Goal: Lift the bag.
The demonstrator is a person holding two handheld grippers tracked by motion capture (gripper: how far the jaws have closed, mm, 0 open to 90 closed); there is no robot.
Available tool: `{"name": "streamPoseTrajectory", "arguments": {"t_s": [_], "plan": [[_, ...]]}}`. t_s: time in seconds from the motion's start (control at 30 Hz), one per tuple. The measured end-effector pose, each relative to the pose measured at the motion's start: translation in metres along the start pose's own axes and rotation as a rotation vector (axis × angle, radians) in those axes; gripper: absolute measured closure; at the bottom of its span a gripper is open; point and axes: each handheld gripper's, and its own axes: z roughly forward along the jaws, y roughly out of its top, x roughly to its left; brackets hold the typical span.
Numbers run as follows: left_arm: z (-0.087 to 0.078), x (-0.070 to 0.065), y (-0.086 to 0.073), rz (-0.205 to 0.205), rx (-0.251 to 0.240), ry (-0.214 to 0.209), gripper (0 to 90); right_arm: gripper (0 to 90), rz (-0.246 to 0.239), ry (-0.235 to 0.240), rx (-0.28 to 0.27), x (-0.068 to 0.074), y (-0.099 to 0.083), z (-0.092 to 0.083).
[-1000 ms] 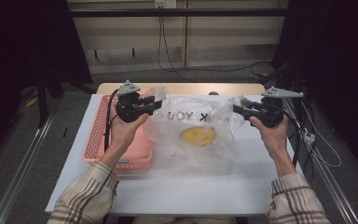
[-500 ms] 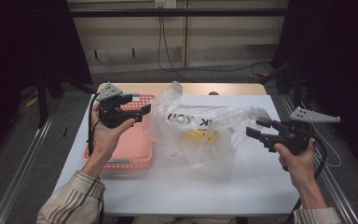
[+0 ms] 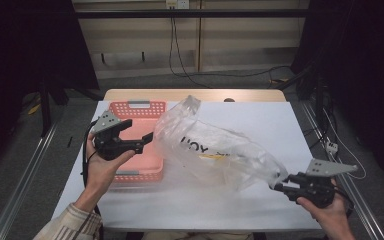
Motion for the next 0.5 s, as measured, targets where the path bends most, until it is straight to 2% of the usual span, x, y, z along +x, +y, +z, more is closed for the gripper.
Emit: {"name": "streamPoseTrajectory", "arguments": {"t_s": [0.03,0.07,0.1,0.13,0.17,0.2,0.23,0.27,0.3,0.37,0.43,0.5], "plan": [[-0.002,-0.001,-0.004,-0.002,0.003,0.001,14.2,76.9,-0.002,0.035,0.035,0.001,-0.005,0.005],[-0.004,-0.001,-0.008,0.007,0.018,0.003,14.5,76.8,-0.013,0.018,0.09,0.002,-0.01,0.01],[-0.006,-0.003,-0.012,0.009,0.03,-0.002,14.3,77.0,-0.027,0.024,0.154,0.003,-0.014,0.015],[-0.008,-0.004,-0.016,0.017,0.039,-0.006,14.2,78.0,-0.033,0.036,0.196,0.003,-0.018,0.019],[-0.01,-0.007,-0.021,0.017,0.045,-0.003,14.3,78.6,-0.032,0.001,0.224,0.001,-0.021,0.021],[-0.012,-0.009,-0.027,0.02,0.055,-0.005,14.3,76.7,-0.025,-0.084,0.248,-0.001,-0.025,0.023],[-0.015,-0.012,-0.033,0.02,0.058,-0.008,14.3,68.3,-0.012,-0.179,0.262,-0.005,-0.027,0.024],[-0.018,-0.014,-0.039,0.022,0.06,-0.001,14.5,60.1,0.016,-0.228,0.244,-0.009,-0.03,0.023],[-0.021,-0.016,-0.044,0.025,0.065,0.0,14.4,58.4,0.037,-0.248,0.189,-0.014,-0.033,0.021],[-0.027,-0.017,-0.054,0.004,0.053,0.013,13.5,45.1,0.087,-0.279,0.11,-0.021,-0.034,0.017],[-0.033,-0.02,-0.063,-0.003,0.045,0.031,11.7,38.0,0.127,-0.315,0.047,-0.023,-0.033,0.015],[-0.035,-0.022,-0.074,-0.023,0.056,0.026,9.8,33.5,0.153,-0.351,0.001,-0.021,-0.033,0.013]]}}
